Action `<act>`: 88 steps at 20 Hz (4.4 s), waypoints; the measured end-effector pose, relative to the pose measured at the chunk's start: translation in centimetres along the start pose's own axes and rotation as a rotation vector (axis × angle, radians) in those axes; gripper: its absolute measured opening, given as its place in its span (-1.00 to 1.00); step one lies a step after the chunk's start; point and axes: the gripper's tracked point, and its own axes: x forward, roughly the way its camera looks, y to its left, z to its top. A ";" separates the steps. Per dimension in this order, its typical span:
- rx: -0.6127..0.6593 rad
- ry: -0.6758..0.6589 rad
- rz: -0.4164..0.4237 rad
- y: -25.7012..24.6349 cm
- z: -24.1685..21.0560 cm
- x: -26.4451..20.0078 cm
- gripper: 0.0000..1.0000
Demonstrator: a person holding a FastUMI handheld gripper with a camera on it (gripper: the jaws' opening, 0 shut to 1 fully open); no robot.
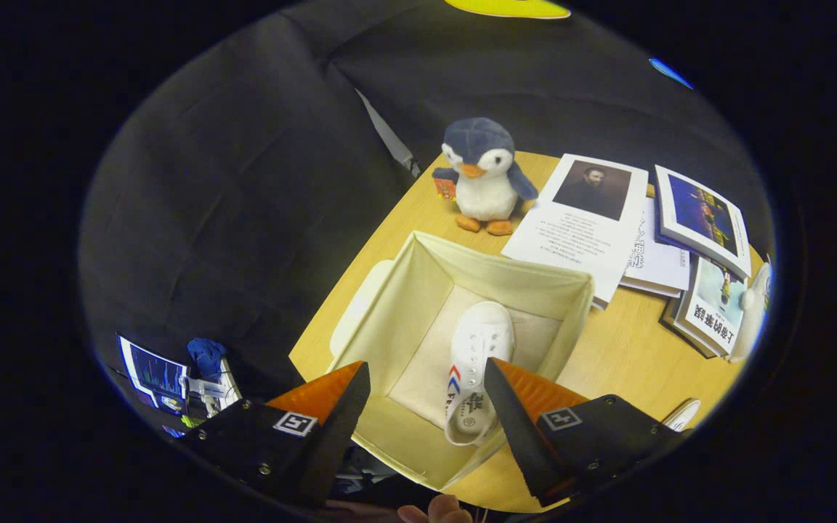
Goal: Open the storage box then place both shoes into the box .Put the left shoe in first, then the right shoe, with the right side of both shoes facing outward in a uniform manner.
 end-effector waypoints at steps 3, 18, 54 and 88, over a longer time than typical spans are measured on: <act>0.057 -0.037 0.009 -1.3 0.1 -2.2 0.92; 0.235 -0.190 -0.126 -12.6 -6.3 -12.9 0.92; 0.357 0.129 -0.643 -33.2 -32.7 -14.3 0.89; 0.558 -0.015 -0.468 -34.7 -29.0 -12.4 -1.00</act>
